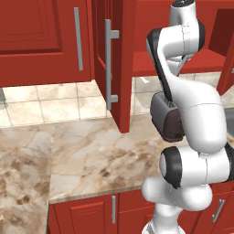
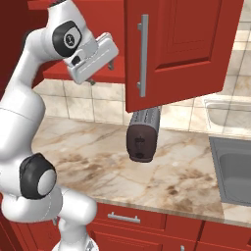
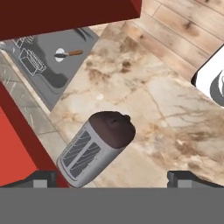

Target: Open the cabinet, pick the kettle from the cabinet, and place it in the sink.

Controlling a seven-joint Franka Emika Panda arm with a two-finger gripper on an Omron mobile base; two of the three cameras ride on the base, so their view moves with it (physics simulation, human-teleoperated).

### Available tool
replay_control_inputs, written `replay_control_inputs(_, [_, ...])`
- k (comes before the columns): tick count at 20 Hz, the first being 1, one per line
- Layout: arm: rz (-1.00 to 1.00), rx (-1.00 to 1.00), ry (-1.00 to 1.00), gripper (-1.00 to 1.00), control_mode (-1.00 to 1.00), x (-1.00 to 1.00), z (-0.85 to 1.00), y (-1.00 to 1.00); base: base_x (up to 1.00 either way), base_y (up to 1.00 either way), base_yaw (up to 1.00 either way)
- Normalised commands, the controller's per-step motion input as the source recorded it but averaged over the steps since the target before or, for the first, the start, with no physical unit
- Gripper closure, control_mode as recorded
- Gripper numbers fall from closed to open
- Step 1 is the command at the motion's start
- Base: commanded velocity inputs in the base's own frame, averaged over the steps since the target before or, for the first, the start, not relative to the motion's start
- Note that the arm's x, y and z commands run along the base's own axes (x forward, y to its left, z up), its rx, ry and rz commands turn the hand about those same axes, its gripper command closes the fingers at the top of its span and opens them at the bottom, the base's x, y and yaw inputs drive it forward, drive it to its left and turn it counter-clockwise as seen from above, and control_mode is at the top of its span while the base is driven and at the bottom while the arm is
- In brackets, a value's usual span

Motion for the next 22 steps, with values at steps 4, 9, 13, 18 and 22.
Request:
replay_control_inputs(4, [0.00, -0.01, 0.00, -1.00, -1.00, 0.20, -0.01, -0.15, 0.00, 0.00, 0.00])
replay_control_inputs(9, [0.00, -0.03, 0.00, -1.00, -1.00, 0.20, -0.02, -0.15, 0.00, 0.00, 0.00])
replay_control_inputs(13, [0.00, -0.07, -0.01, -1.00, -1.00, 0.20, -0.02, -0.13, 0.00, 0.00, 0.00])
replay_control_inputs(18, [0.00, -0.11, -0.01, -1.00, -1.00, 0.22, -0.05, -0.11, 0.00, 0.00, 0.00])
replay_control_inputs(22, [0.00, -0.11, -0.01, -1.00, -1.00, 0.24, -0.09, -0.16, 0.00, 0.00, 0.00])
